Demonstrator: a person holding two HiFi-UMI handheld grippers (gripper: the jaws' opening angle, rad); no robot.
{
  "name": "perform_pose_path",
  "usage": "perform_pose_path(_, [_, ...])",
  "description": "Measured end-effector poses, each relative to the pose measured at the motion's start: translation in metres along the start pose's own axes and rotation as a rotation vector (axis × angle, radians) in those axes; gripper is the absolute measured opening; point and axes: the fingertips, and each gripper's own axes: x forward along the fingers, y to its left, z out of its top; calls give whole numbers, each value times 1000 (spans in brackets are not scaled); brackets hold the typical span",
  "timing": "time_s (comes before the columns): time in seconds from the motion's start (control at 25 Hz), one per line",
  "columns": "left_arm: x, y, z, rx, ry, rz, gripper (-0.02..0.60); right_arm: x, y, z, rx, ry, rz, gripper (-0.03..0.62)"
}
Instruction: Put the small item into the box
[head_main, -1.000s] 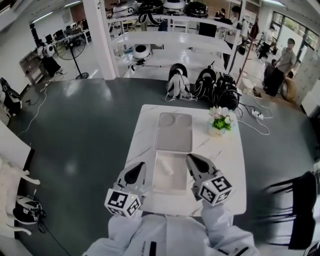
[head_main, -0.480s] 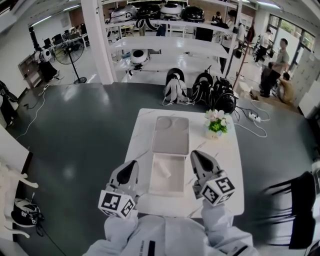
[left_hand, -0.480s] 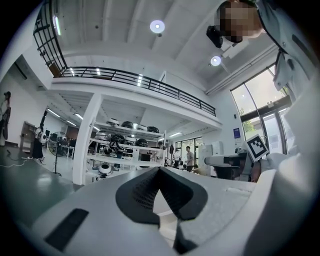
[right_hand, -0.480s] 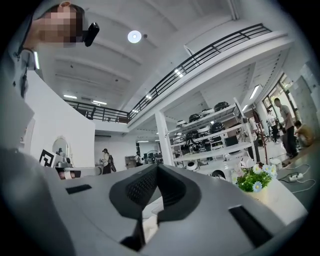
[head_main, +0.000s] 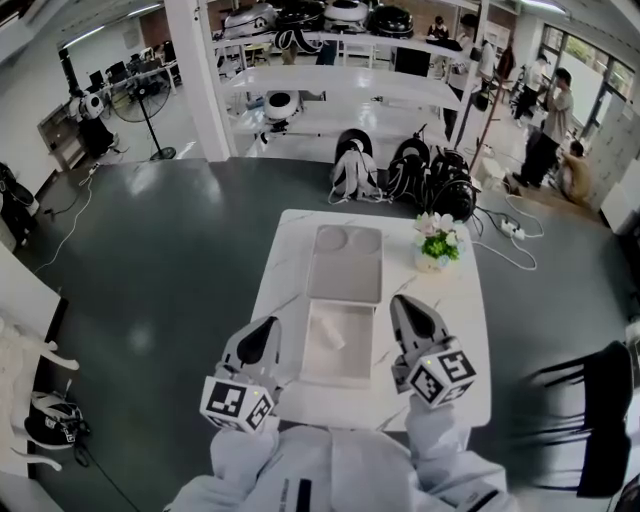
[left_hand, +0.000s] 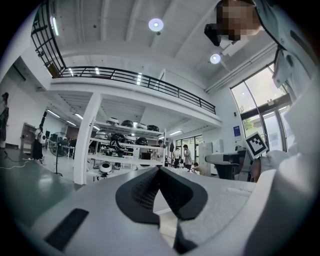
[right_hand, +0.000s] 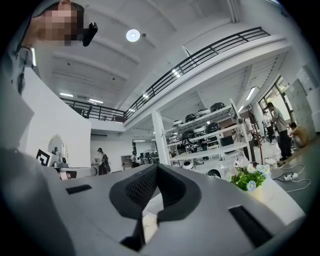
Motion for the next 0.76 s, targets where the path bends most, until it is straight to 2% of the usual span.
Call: perform_pose_path(0.76, [-1,21,-17,-19,34,53,-2,3,-17,-9,-17,17,-70,-8])
